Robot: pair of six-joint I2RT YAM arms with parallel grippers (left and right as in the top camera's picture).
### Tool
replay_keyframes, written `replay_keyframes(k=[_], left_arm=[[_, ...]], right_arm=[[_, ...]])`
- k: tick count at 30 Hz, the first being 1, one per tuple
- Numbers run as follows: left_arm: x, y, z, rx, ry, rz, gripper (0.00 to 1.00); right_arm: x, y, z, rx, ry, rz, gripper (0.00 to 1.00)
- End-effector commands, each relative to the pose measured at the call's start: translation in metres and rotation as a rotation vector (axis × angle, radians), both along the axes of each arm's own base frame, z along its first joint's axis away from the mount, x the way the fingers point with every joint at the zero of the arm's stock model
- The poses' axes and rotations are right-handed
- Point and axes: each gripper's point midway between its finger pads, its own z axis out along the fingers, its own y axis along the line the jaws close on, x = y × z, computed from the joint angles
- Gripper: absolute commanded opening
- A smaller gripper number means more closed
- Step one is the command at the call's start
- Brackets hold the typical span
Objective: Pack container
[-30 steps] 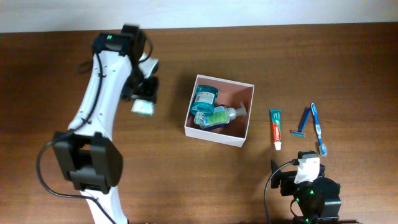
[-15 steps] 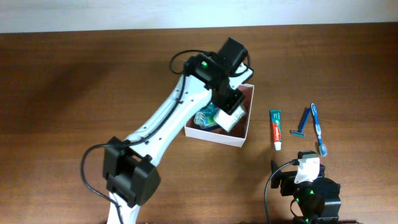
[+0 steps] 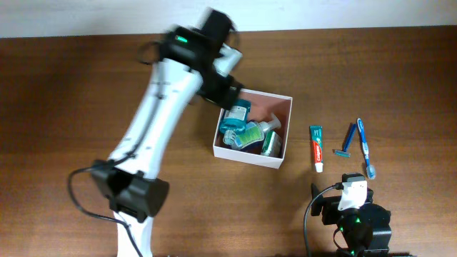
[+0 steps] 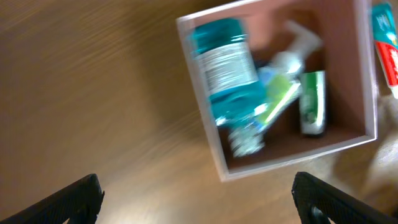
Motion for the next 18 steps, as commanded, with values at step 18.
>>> replay_keyframes(k=[18], left_arm=[[0.021,0.242,0.077,-0.007,-0.157,0.617,0.99]], right_arm=[[0.013,0.033,0.04,0.207,-0.154,0.12,0.99]])
